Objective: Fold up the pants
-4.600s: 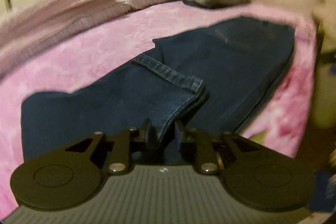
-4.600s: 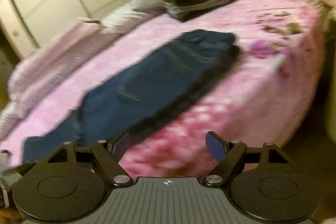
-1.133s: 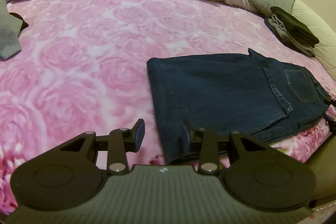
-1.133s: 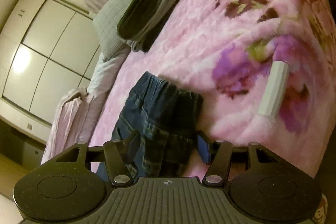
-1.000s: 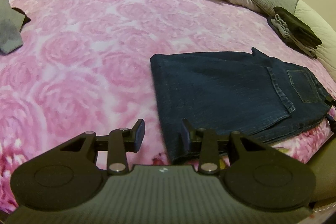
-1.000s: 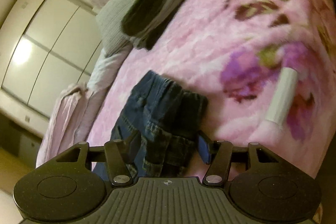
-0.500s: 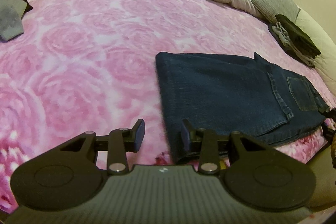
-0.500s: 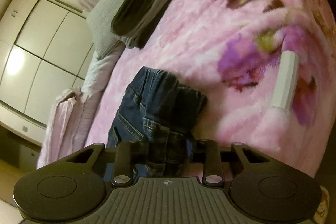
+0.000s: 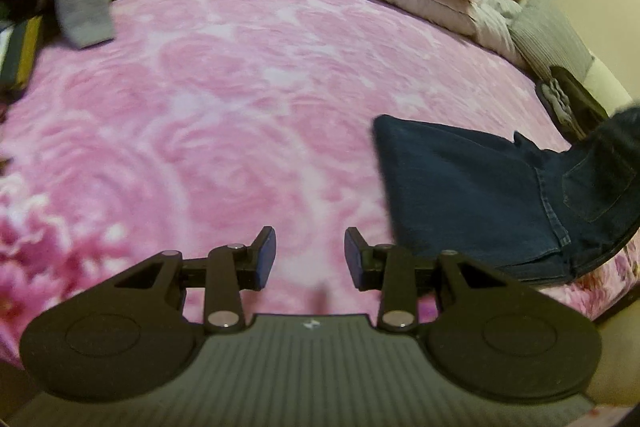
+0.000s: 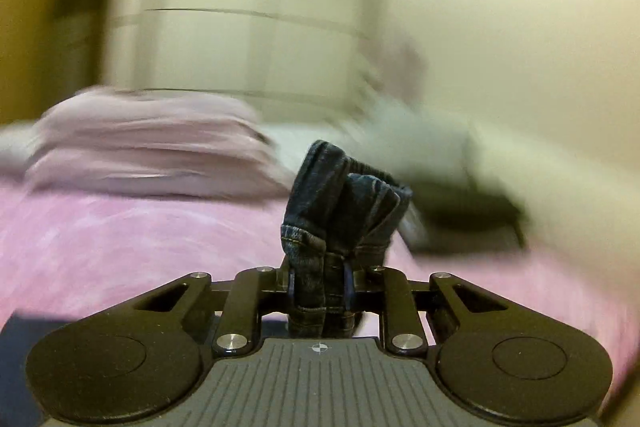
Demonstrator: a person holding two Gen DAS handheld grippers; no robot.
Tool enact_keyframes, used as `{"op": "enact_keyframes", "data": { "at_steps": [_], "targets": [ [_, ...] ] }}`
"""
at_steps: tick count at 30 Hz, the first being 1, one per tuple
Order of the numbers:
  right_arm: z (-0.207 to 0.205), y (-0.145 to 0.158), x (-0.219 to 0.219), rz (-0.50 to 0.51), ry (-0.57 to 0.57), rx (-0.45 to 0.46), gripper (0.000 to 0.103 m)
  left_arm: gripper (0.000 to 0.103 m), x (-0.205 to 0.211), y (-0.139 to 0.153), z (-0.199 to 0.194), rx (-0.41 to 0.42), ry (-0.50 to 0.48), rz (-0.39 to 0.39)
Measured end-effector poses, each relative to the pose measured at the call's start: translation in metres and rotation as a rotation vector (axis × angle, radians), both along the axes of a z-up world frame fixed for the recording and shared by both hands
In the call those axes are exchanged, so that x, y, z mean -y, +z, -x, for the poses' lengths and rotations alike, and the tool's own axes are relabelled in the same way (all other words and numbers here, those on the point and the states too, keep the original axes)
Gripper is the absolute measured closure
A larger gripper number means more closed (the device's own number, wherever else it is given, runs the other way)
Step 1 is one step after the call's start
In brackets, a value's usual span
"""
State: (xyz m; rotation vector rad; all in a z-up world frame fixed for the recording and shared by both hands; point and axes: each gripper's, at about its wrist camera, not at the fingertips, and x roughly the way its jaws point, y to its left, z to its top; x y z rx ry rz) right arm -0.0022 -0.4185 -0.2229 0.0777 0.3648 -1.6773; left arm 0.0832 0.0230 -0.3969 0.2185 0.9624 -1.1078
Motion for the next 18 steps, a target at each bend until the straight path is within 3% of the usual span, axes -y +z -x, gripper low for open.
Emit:
{"op": "enact_keyframes", "data": {
  "at_steps": [3, 5, 8, 10, 11, 12, 13, 16, 18],
  "targets": [
    [-0.085, -0.015, -0.024, 0.058, 0.203, -0.255, 0.085, 0.071, -0.017, -0.003, -0.012, -0.013, 0.03, -0.007],
    [-0.136, -0.044, -0.044, 0.073, 0.346, -0.41, 0.085, 0.071, -0.026, -0.008, -0.017, -0.027, 0.048, -0.014],
    [-0.192, -0.108, -0.062, 0.028, 0.541, -0.587, 0.085, 0.071, -0.035, -0.017, -0.022, -0.055, 0.064, -0.026],
    [-0.215, -0.159, -0.06, -0.093, 0.637, -0.674, 0.085, 0.071, -0.038, -0.022, -0.023, -0.072, 0.063, -0.029],
    [-0.223, -0.183, -0.061, -0.134, 0.653, -0.729, 0.085, 0.071, -0.039, -0.023, -0.023, -0.077, 0.06, -0.029],
    [-0.226, -0.2, -0.065, -0.097, 0.635, -0.783, 0.085, 0.071, -0.04, -0.024, -0.024, -0.078, 0.058, -0.025],
    [-0.227, -0.205, -0.068, -0.07, 0.625, -0.809, 0.085, 0.071, -0.042, -0.024, -0.025, -0.081, 0.054, -0.018],
    [-0.225, -0.186, -0.063, -0.09, 0.631, -0.756, 0.085, 0.071, -0.044, -0.027, -0.028, -0.094, 0.048, -0.009],
    [-0.23, -0.177, -0.071, -0.035, 0.627, -0.791, 0.086, 0.07, -0.043, -0.028, -0.028, -0.091, 0.046, -0.005]
  ]
}}
